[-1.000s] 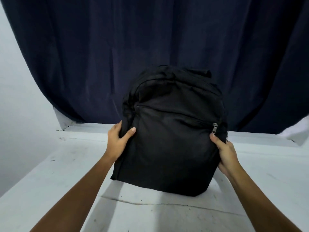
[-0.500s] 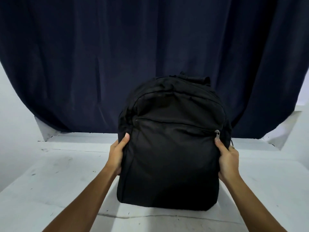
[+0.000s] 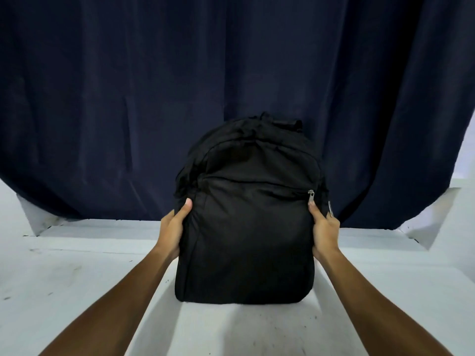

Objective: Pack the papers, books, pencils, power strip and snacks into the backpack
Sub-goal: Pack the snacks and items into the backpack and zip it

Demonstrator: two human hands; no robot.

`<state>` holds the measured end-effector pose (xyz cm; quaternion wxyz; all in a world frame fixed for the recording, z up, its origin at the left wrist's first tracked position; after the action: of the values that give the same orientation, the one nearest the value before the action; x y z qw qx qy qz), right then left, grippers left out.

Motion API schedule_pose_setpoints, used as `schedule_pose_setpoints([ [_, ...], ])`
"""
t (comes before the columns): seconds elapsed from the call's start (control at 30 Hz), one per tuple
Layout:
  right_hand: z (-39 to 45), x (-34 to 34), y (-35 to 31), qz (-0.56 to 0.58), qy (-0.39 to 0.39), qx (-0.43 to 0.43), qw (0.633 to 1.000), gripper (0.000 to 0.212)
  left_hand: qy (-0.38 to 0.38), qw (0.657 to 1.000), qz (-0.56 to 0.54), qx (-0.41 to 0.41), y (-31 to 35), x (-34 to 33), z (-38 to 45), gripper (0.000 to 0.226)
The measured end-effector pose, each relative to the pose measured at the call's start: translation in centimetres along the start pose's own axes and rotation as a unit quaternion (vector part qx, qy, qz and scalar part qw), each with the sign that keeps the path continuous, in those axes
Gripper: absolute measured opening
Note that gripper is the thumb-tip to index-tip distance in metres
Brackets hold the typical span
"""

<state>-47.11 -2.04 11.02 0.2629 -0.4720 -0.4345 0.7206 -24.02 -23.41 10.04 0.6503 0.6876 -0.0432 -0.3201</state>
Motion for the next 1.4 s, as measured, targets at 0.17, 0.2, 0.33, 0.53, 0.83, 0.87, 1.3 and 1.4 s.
schedule_pose_setpoints([
  [0.17, 2.0, 0.4, 1.5, -0.024, -0.008, -0.03, 0.999, 0.007, -0.017, 0.998, 0.035, 0.039, -0.8, 0.3, 2.1, 0.041],
  [0.2, 2.3, 0.4, 1.8, -0.032, -0.014, -0.04, 0.999, 0.01, -0.021, 0.998, 0.043, 0.048, -1.0, 0.7, 2.4, 0.048],
  [0.33, 2.5, 0.5, 2.5, -0.06, -0.045, -0.077, 0.994, 0.022, -0.034, 0.994, 0.066, 0.074, -1.8, 2.1, 2.8, 0.07],
  [0.53, 2.4, 0.5, 2.1, -0.084, -0.055, -0.095, 0.99, 0.023, -0.016, 0.989, 0.137, 0.059, -1.3, 2.0, 1.9, 0.051],
  [0.83, -0.1, 2.2, 2.0, -0.142, -0.112, -0.117, 0.977, 0.044, -0.021, 0.976, 0.2, 0.081, -0.9, 2.6, -0.9, 0.051],
  [0.87, -0.7, 2.5, 2.4, -0.146, -0.131, -0.128, 0.972, 0.044, -0.03, 0.976, 0.195, 0.095, -1.3, 2.7, -1.3, 0.053],
  [1.3, -2.2, 2.7, 4.6, -0.233, -0.076, -0.162, 0.956, 0.085, -0.013, 0.966, 0.221, 0.134, -1.8, 2.3, -1.2, 0.061],
  [1.4, -2.0, 2.6, 4.7, -0.24, -0.062, -0.17, 0.954, 0.089, -0.018, 0.959, 0.238, 0.154, -1.6, 2.5, -1.0, 0.063],
])
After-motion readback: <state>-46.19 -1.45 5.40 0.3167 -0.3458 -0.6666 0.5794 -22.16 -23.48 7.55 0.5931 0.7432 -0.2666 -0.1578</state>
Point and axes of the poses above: each hand's wrist, its own z-axis towards the middle knuckle, its own x-axis out of the back of the hand, y = z × x, the point moved 2 cm from there along z, towards the middle knuckle, and after that the axes turned 2 degrees about -y, right-handed, at the moved point
